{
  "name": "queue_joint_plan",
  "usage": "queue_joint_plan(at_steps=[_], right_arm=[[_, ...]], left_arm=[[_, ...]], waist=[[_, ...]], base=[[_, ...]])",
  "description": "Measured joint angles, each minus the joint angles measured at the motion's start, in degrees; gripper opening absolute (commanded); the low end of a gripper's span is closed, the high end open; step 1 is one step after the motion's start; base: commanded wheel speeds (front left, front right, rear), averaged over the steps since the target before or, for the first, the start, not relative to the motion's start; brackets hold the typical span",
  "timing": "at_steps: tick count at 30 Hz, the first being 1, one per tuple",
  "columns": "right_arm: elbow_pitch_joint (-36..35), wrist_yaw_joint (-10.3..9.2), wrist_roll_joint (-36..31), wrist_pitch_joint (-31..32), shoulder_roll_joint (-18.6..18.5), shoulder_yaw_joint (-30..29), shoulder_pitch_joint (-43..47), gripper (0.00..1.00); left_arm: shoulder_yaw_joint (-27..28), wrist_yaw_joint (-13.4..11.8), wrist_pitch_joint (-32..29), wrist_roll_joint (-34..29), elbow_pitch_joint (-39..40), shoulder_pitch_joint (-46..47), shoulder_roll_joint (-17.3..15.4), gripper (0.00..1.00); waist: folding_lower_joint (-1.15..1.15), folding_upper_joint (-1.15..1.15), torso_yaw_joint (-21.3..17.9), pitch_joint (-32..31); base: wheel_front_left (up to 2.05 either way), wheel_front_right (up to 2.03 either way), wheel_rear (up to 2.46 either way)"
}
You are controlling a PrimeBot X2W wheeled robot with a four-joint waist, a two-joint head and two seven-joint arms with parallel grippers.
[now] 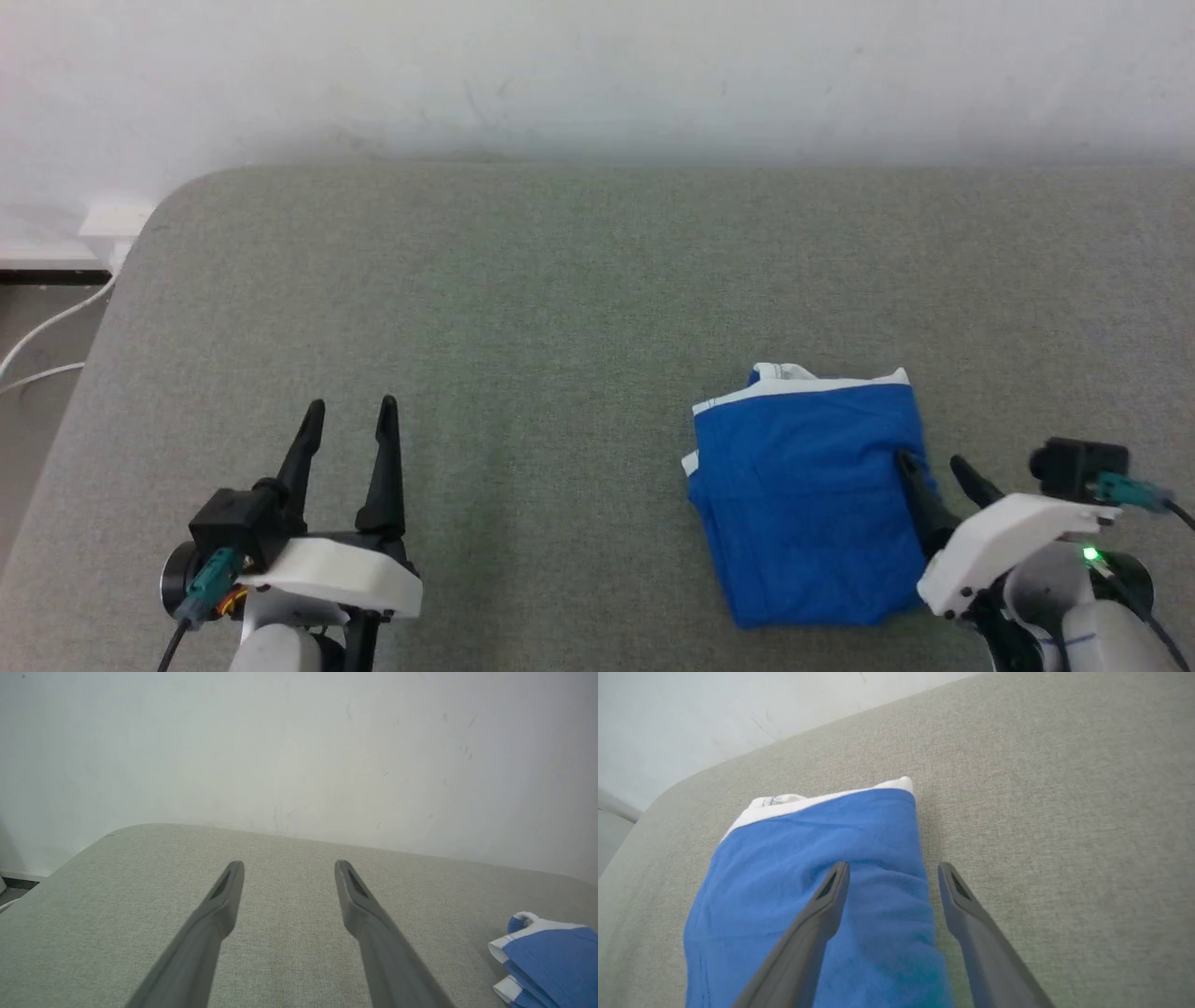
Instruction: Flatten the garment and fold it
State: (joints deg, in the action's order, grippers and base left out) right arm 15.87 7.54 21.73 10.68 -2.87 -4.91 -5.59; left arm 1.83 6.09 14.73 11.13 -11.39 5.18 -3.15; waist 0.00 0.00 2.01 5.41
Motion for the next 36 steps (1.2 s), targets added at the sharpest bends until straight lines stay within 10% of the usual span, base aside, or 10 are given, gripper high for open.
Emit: queue_joint_plan(at_steps=[5,6,7,8,10,19,28,36], right_arm=[[6.02,0.0,-2.68,6.67,-0.01,1.77,-3.47,1.0],[7.13,0.0,-3.71,8.75,-0.03,1.91,-3.9,0.87],[7.87,0.0,-4.37,10.71,-0.01,1.9,-4.36,0.48],[8.12,0.0,-5.13,12.34,-0.1,1.87,-5.04,0.42],[8.16,0.0,-6.73,15.16,-0.26,2.2,-6.36,0.0],[4.52,0.0,-15.49,21.59,-0.97,9.04,-10.0,0.0],[4.55,0.08,-16.88,21.98,-12.77,23.96,-20.54,0.0],[10.87,0.08,-18.31,15.7,-17.46,24.01,-28.14,0.0]], left_arm=[[0.0,0.01,0.0,-0.14,0.03,0.12,0.05,1.0],[0.01,0.01,0.0,-0.14,0.03,0.18,0.07,1.0],[0.05,0.01,0.0,-0.14,0.04,0.21,0.08,1.0],[0.1,0.02,0.0,-0.15,0.07,0.21,0.08,1.0],[0.25,0.01,0.0,-0.29,0.13,0.21,0.08,1.0],[1.33,-0.08,0.0,-0.63,1.48,0.2,0.12,1.0],[1.85,0.0,0.0,-1.58,3.07,2.4,-0.08,1.0],[0.29,0.48,0.0,-2.65,3.58,6.81,-1.14,1.0]], waist=[[0.0,0.0,0.61,0.3],[0.0,0.0,0.77,0.32],[0.0,0.0,0.89,0.38],[-0.01,0.0,0.94,0.47],[0.0,0.0,0.87,0.69],[0.0,0.0,-2.32,1.53],[0.0,0.0,-9.93,3.36],[0.0,0.0,-17.41,6.96]], base=[[0.0,0.0,0.0],[0.0,0.0,0.0],[0.0,0.0,0.0],[0.0,0.0,0.0],[0.0,0.0,0.0],[0.0,0.0,0.0],[0.0,0.0,0.0],[0.0,0.0,0.0]])
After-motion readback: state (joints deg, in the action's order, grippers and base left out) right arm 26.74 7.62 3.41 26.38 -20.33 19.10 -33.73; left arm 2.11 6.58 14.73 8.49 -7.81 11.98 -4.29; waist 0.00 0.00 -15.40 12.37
